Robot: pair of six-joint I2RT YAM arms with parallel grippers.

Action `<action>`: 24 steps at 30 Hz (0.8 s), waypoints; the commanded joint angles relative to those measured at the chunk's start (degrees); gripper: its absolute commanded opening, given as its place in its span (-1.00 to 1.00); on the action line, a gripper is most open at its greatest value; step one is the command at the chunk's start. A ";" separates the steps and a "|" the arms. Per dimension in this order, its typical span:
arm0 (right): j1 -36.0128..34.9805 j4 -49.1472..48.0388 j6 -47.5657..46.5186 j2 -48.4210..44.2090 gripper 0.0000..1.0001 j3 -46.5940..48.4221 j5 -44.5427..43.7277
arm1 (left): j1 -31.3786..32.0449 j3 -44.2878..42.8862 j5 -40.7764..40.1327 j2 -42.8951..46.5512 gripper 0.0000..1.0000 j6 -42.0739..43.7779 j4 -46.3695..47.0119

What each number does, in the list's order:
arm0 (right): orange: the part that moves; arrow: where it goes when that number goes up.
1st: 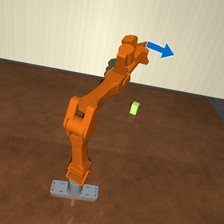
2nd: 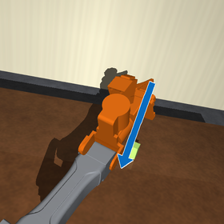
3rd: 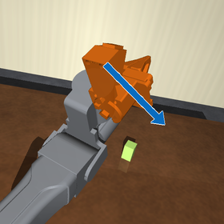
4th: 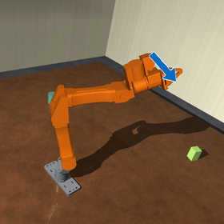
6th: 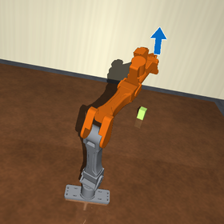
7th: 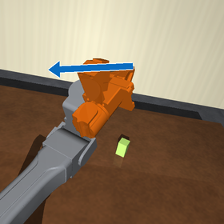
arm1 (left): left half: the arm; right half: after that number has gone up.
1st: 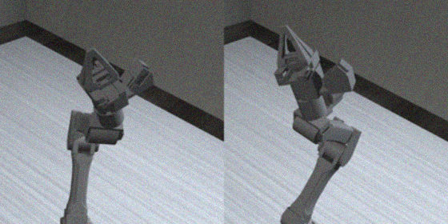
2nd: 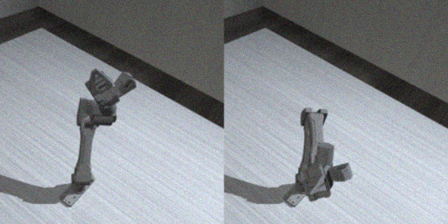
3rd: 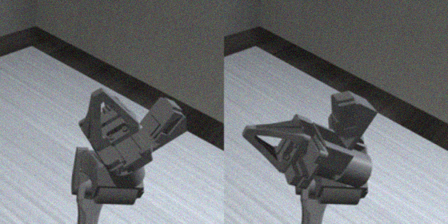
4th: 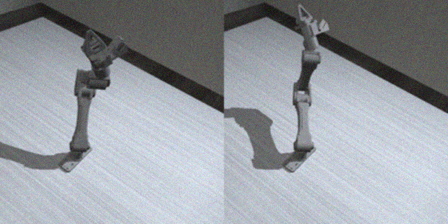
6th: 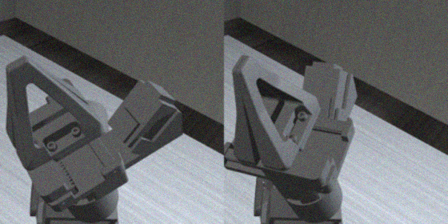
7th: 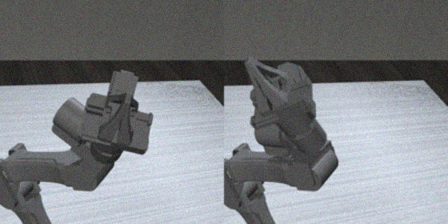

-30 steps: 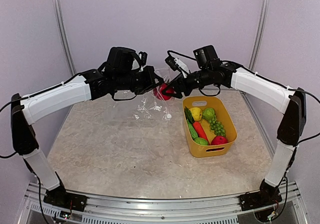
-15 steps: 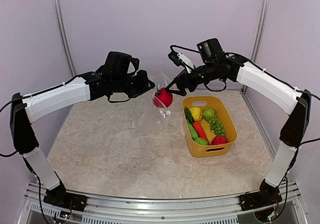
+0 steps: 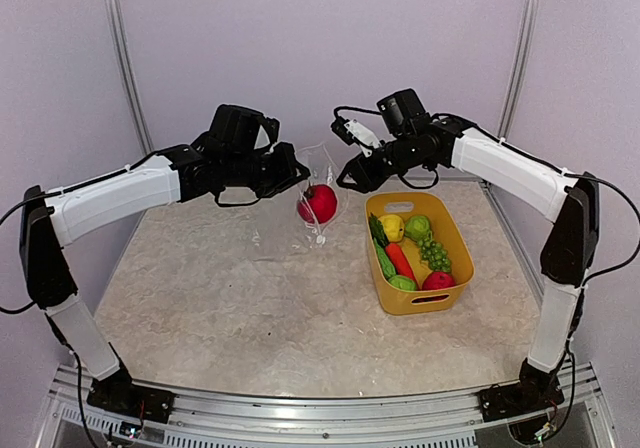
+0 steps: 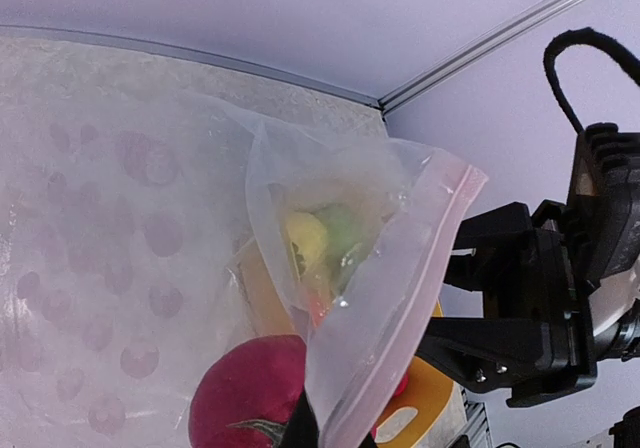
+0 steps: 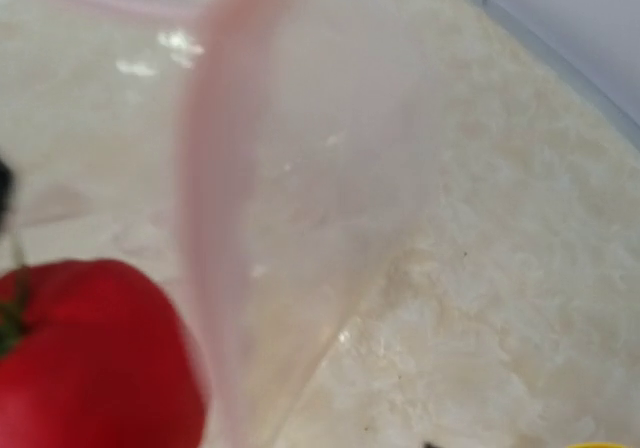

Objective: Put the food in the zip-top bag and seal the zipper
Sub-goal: Adjust the zipper food storage bag at the center of the board.

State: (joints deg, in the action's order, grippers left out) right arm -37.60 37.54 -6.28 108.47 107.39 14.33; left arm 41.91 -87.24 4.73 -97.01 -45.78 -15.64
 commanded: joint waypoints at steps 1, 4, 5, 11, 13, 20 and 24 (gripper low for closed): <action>-0.27 2.59 0.91 2.08 -0.31 3.35 0.30 | -0.21 0.68 0.25 2.55 -1.00 1.89 -1.22; -0.27 3.79 1.55 3.28 -1.00 5.31 0.83 | -0.24 0.27 -1.21 2.57 -1.00 2.71 -2.80; -0.24 6.19 1.88 3.78 -1.00 7.44 1.54 | -0.29 -0.62 -3.07 2.41 -1.00 3.43 -4.63; -0.22 5.19 4.88 -3.31 -1.00 8.15 5.54 | -3.23 -6.31 -13.84 -1.22 -1.00 7.67 -18.07; -0.25 6.22 5.07 -2.90 -1.00 6.71 6.04 | -3.22 -6.09 -14.17 0.07 -1.00 9.09 -17.04; 0.77 6.39 6.17 0.40 -1.00 6.87 7.43 | 0.40 -11.72 -12.72 4.45 -1.00 17.71 -16.44; 0.96 5.67 7.54 1.00 -1.00 11.59 14.08 | 0.60 -16.79 -12.24 2.88 -1.00 17.71 -23.68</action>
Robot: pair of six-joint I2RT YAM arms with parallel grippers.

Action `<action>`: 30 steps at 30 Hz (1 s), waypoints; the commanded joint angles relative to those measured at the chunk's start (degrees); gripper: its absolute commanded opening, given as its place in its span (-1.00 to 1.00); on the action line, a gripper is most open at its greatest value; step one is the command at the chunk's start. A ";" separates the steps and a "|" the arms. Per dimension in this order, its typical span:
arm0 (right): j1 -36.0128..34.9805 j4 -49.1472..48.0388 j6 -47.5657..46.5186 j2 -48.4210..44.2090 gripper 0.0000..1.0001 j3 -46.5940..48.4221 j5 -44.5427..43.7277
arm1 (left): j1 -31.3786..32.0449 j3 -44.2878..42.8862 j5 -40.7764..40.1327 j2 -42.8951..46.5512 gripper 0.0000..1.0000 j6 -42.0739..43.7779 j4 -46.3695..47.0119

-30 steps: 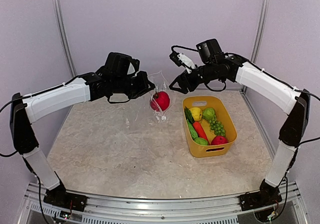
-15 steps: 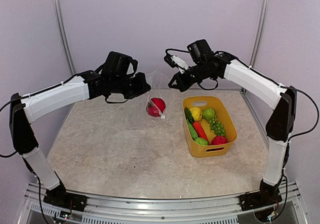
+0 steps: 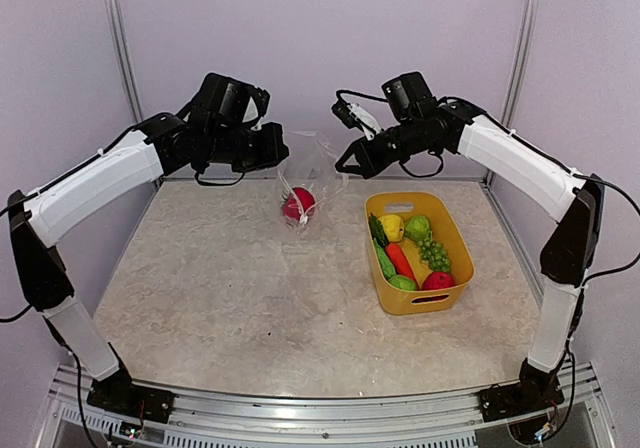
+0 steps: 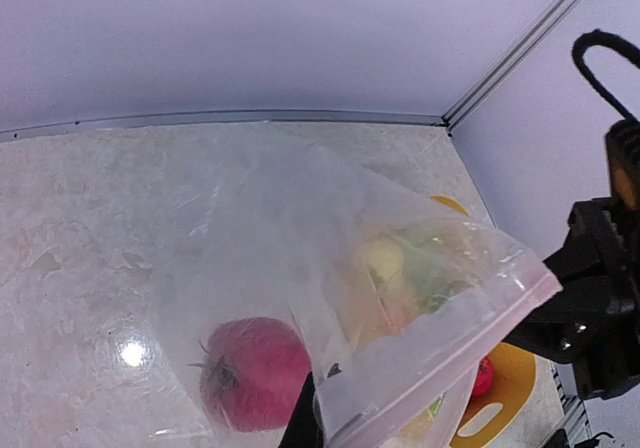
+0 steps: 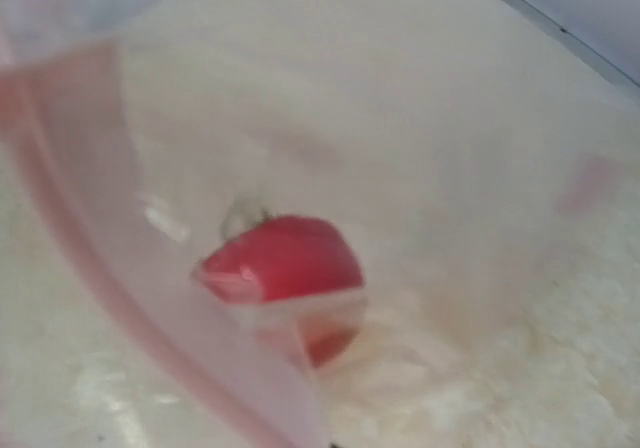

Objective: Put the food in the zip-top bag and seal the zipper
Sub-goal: Adjust the zipper food storage bag at the center of the board.

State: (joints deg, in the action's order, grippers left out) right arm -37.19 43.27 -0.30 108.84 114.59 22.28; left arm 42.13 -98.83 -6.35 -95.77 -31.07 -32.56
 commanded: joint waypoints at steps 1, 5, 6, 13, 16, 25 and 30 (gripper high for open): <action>0.55 -0.18 1.51 0.59 -1.00 5.06 8.44 | 0.45 -6.53 -1.85 0.92 -1.00 2.81 -8.47; 0.65 -0.24 0.95 0.15 -0.88 5.41 14.98 | 0.06 -6.20 -3.86 1.71 -1.00 3.35 -10.28; 0.63 -0.03 -0.43 -0.05 -0.75 4.99 15.95 | -0.25 -5.82 -4.34 2.22 -1.00 3.46 -10.47; 2.65 1.81 -6.20 -4.54 0.07 1.03 15.72 | -2.69 -2.60 -1.89 3.99 -1.00 3.19 -10.15; 6.06 0.64 -8.11 -8.32 0.18 -4.05 14.92 | -3.07 -2.02 -1.23 3.76 -1.00 3.50 -10.08; 18.17 -0.35 -18.57 -11.59 -0.02 -21.35 11.92 | -5.83 -5.71 -4.31 5.69 -1.00 9.41 -17.48; 20.12 -4.26 -25.29 -10.46 -0.03 -28.35 0.33 | -6.18 -7.35 -1.62 6.85 -1.00 12.51 -20.37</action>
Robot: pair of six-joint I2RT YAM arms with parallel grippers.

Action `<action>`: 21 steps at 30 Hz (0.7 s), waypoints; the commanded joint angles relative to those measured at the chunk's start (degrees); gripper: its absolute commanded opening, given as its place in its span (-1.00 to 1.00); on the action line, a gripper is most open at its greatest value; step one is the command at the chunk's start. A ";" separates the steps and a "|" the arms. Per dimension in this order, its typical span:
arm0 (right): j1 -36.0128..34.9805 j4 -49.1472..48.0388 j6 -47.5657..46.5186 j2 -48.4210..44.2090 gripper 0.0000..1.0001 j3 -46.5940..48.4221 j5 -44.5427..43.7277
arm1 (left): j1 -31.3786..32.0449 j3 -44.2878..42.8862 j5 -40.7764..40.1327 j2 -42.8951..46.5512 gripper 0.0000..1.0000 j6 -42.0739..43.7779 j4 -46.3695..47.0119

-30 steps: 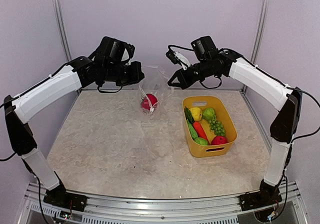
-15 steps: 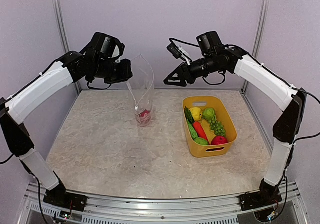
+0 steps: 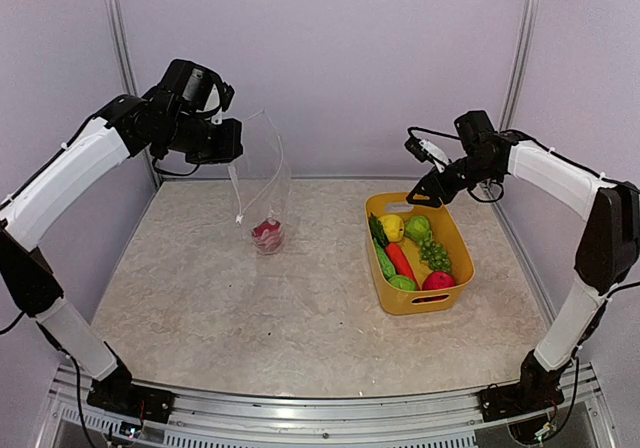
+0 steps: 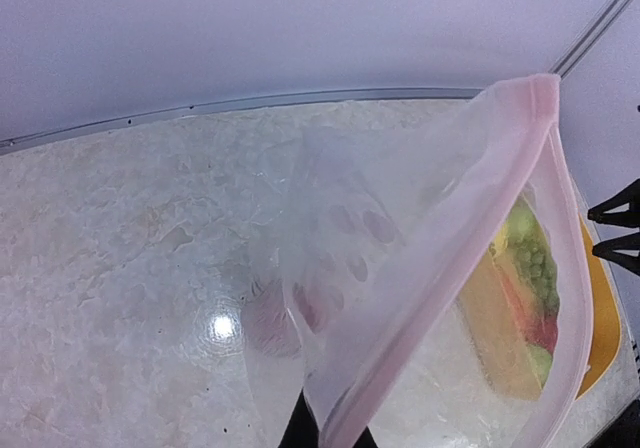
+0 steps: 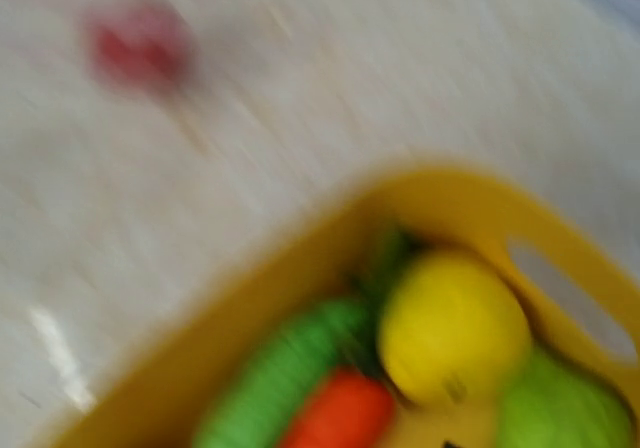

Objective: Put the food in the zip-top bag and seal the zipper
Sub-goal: Adjust the zipper food storage bag at the center of the board, then pick up the fake fruit from the bin.

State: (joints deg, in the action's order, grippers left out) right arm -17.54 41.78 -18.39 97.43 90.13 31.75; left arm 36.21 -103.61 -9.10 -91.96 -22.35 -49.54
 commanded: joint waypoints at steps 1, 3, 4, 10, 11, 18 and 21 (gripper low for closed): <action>0.49 -3.73 -8.10 1.45 -0.01 -4.90 -10.90 | -0.26 -2.11 2.48 2.83 -1.00 3.69 -3.32; 0.53 -4.99 -9.17 2.86 0.08 -6.04 -13.40 | -0.21 -1.14 6.28 1.76 -1.00 3.10 -2.85; 0.54 -5.43 -9.53 3.70 0.13 -6.26 -14.20 | -0.18 -0.89 8.17 0.87 -1.00 2.79 -2.46; 0.48 -7.98 -9.96 8.71 0.31 -6.01 -15.93 | 0.85 -0.70 16.96 -5.34 -1.00 -0.17 1.57; 0.49 -8.41 -9.70 9.53 0.33 -5.72 -15.82 | 0.95 -0.83 17.84 -6.26 -1.00 -0.62 2.27; 0.48 -9.52 -7.67 14.24 0.50 -3.07 -13.47 | 1.07 0.34 20.49 -8.59 -1.00 -2.40 4.80; 0.48 -9.61 -7.30 16.69 0.53 -1.52 -12.74 | 1.06 1.14 20.71 -8.37 -1.00 -2.89 5.68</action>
State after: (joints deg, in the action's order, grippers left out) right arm -17.04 33.39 -26.79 111.26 85.73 17.56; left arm 37.08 -103.53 9.72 -100.77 -24.05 -46.61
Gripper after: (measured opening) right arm 0.758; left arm 0.002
